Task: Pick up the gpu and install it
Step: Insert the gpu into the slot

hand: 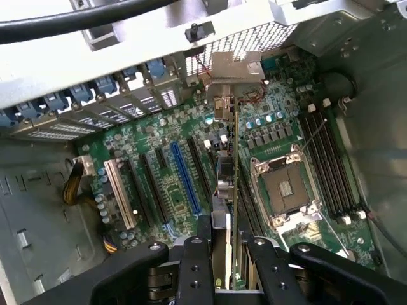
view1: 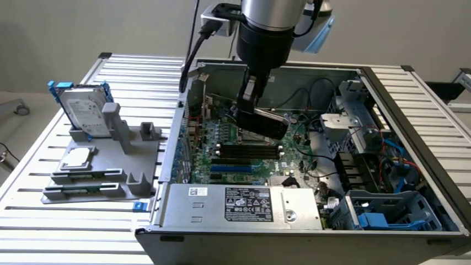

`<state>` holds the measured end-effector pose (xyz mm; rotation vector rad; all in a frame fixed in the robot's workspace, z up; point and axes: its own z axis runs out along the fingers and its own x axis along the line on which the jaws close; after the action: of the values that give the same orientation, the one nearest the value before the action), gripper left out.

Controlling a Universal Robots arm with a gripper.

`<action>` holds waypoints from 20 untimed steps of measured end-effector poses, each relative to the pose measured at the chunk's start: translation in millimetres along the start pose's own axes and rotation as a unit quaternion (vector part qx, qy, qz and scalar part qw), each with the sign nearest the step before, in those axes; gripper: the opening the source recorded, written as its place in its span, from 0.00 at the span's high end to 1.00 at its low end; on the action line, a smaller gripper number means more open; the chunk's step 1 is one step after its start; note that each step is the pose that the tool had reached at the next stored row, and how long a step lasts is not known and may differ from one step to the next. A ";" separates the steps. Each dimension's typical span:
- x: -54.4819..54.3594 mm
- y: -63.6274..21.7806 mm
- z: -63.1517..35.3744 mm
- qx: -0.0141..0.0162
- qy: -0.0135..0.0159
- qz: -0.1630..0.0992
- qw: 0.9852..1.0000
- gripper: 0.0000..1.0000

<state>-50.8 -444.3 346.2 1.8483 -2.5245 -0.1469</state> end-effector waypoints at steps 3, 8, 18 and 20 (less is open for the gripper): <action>0.2 -0.3 3.8 -0.001 0.002 -0.027 1.000 0.74; 0.5 -0.8 10.0 -0.002 0.005 -0.072 0.997 0.74; 4.0 -2.8 22.7 -0.006 0.010 -0.140 0.990 0.74; 6.9 -3.8 24.6 -0.007 0.011 -0.145 0.989 0.74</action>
<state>-50.8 -450.3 321.1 2.1875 -2.2217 -0.1440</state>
